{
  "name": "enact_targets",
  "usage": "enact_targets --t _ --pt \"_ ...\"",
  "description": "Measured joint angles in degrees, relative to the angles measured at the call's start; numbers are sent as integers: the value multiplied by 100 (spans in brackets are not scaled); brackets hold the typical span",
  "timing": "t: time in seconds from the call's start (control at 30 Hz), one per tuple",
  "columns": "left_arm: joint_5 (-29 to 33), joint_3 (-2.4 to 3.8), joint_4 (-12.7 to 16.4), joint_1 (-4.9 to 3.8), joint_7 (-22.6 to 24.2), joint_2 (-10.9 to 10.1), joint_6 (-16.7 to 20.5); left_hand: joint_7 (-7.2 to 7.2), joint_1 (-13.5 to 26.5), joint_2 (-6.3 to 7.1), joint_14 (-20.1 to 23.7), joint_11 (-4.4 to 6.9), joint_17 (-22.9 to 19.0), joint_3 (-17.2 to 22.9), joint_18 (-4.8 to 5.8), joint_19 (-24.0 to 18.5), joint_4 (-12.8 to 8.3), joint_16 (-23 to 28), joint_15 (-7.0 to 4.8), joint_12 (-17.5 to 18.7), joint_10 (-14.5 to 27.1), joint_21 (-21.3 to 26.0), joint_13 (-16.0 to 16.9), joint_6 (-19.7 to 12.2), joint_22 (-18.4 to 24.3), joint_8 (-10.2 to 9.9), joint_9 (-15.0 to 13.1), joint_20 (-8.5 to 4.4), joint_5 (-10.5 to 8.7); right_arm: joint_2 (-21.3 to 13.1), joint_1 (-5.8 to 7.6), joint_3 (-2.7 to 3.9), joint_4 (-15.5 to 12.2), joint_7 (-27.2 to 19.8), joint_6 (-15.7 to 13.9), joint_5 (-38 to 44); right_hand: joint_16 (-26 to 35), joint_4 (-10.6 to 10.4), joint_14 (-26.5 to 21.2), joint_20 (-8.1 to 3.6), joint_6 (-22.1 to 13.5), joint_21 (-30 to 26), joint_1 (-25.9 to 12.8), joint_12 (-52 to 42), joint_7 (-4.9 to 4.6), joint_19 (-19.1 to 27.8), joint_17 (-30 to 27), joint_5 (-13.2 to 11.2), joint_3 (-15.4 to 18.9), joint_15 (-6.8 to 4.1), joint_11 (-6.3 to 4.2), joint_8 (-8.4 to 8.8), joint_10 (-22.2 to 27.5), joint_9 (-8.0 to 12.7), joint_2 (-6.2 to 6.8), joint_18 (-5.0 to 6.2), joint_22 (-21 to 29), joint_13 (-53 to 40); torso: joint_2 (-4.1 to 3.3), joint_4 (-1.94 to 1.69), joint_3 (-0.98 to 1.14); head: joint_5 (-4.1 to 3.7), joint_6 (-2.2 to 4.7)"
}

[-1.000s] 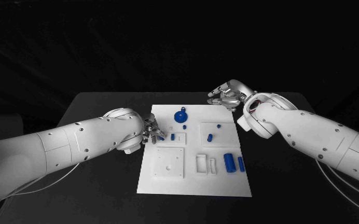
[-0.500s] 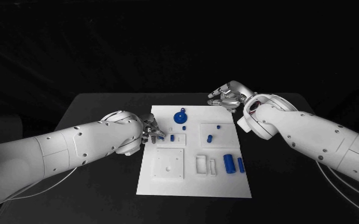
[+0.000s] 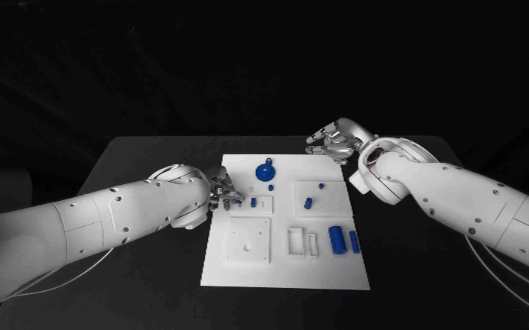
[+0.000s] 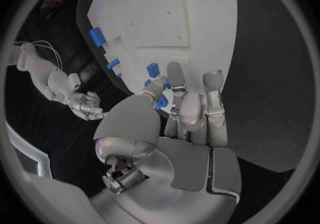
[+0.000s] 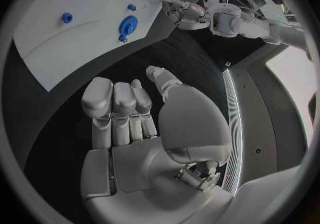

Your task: Assemble the parts on the task board

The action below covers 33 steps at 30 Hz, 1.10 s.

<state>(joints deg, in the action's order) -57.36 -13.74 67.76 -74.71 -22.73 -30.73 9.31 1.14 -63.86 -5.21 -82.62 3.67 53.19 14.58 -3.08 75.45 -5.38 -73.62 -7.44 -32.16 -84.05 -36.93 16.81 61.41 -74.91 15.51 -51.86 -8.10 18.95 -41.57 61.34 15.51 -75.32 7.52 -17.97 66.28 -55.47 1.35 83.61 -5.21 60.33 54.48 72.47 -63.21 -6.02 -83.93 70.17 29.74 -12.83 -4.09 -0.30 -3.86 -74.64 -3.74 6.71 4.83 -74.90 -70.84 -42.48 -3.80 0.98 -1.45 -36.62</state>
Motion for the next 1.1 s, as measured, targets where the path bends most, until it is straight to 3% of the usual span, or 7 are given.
enact_targets --t 0.3,0.47,0.63,1.1 --pt "-64 17 -94 47 55 68 -29 8 0 0 0 0 -31 0 0 0 0 0 0 0 0 0 -5 8 -2 -18 -295 0 2 3 0 0 4 1 0 -1 0 0 0 0 0 0 0 0 0 0 0 0 0 0 0 0 0 0 0 0 0 0 1 3 -3 13 -10" --pt "-82 22 -103 49 72 68 -77 9 0 0 0 0 -44 0 0 0 0 0 0 0 0 0 -5 8 -4 -4 -295 0 -148 1 0 0 5 2 0 -1 0 0 0 0 0 0 0 0 0 0 0 0 0 0 0 0 0 0 0 0 0 1 1 3 -2 0 -23" --pt "-92 23 -105 50 88 69 -126 9 0 0 0 0 -57 0 0 0 0 0 0 0 0 1 -5 9 -4 -4 -296 0 -173 0 0 0 5 2 0 -1 0 0 0 0 0 0 0 0 0 0 0 0 0 0 0 0 0 0 0 0 0 1 1 -3 -2 -2 -32" --pt "-46 29 -123 47 101 65 -301 9 0 0 0 0 -89 -24 0 0 -24 0 0 0 0 24 -11 9 -2 -56 -925 0 -183 5 0 0 9 1 5 -8 0 0 0 0 0 0 0 0 0 0 0 45 -32 0 0 0 0 0 0 0 -5 1 2 0 -2 -3 -51"
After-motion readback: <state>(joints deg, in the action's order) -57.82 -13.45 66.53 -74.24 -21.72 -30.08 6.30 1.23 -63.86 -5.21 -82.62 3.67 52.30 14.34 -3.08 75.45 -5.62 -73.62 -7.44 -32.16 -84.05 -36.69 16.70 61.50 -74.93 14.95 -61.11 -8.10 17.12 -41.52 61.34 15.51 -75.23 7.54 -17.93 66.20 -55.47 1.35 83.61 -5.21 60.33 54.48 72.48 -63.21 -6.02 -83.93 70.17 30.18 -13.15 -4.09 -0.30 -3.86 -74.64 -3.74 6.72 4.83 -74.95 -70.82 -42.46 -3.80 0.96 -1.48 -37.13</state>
